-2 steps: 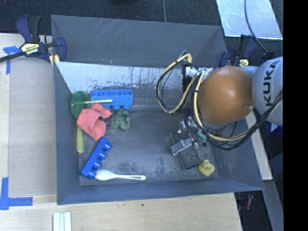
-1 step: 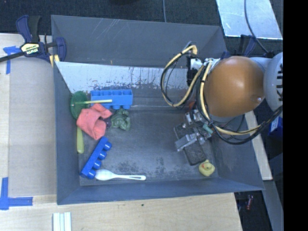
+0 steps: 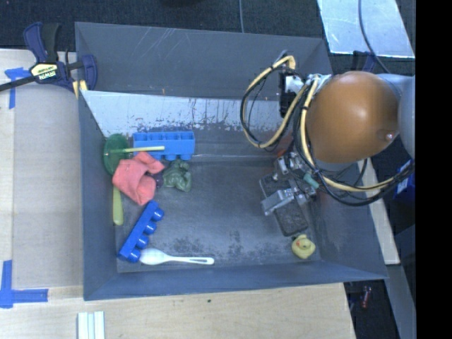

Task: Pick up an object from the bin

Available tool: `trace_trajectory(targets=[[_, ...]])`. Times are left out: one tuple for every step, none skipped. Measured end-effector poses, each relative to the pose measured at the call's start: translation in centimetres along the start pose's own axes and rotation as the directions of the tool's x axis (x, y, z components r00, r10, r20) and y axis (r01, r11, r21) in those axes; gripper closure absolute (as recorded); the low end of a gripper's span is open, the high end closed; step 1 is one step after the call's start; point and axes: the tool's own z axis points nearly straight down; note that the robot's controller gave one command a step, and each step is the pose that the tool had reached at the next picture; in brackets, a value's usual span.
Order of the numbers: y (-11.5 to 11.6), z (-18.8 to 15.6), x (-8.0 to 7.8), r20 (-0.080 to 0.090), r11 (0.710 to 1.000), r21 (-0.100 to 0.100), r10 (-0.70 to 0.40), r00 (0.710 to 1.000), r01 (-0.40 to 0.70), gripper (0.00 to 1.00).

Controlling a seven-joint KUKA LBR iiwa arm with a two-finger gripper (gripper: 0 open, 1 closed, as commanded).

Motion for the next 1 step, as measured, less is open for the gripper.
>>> trace_trajectory(targets=[[0.13,-2.8,-0.1,0.004,1.0,-0.009,-0.001,1.0,0.001,1.0]])
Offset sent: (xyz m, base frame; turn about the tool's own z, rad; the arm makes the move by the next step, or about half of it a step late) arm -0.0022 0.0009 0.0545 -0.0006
